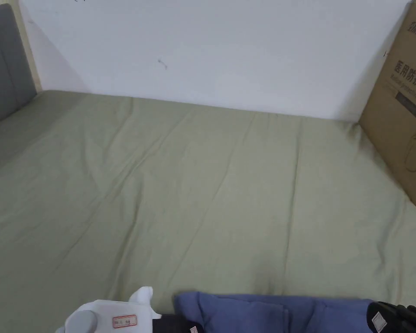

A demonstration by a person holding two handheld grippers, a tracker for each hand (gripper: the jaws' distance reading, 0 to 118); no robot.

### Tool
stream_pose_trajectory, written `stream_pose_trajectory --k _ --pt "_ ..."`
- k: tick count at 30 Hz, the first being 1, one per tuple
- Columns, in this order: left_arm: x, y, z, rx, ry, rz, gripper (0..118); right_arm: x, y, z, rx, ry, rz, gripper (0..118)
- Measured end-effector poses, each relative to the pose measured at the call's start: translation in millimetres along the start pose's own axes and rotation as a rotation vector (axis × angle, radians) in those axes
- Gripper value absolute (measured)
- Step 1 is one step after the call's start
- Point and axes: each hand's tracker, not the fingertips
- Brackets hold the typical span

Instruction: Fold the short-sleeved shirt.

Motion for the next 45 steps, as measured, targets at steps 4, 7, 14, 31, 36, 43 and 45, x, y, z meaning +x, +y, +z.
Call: stream_pose_trajectory --k 4,7,14,31,36,43,45 --pt "40.9 -3.9 25.8 0.054 0.220 -0.224 11 8.0 0.5 9.9 0.020 0.011 -0.015 6" --pt "46.2 -4.1 57.0 0.096 0.337 -0.253 11 16.6 1.6 17.5 0.048 0.011 -0.017 6" --pt "52.3 5.7 123.1 0.172 0.807 -0.375 11 41.4 0.5 21.4 0.079 0.034 -0.113 6" --pt "213.9 -8.4 -64.8 -0.169 0.178 -0.341 21 67.9 -8.1 43.4 0.119 0.017 -0.173 6" --pt "212.0 -6.5 -48.7 -0.079 0.046 -0.300 115 78.8 -7.8 43.5 0.123 0.011 -0.183 6" --pt "207.6 -5.1 -4.2 0.034 0.172 -0.399 68 86.7 -11.1 37.0 0.127 0.016 -0.210 6" --pt "210.8 -9.8 -18.8 0.000 0.184 -0.430 5 88.4 -13.0 36.3 0.127 0.013 -0.216 6"
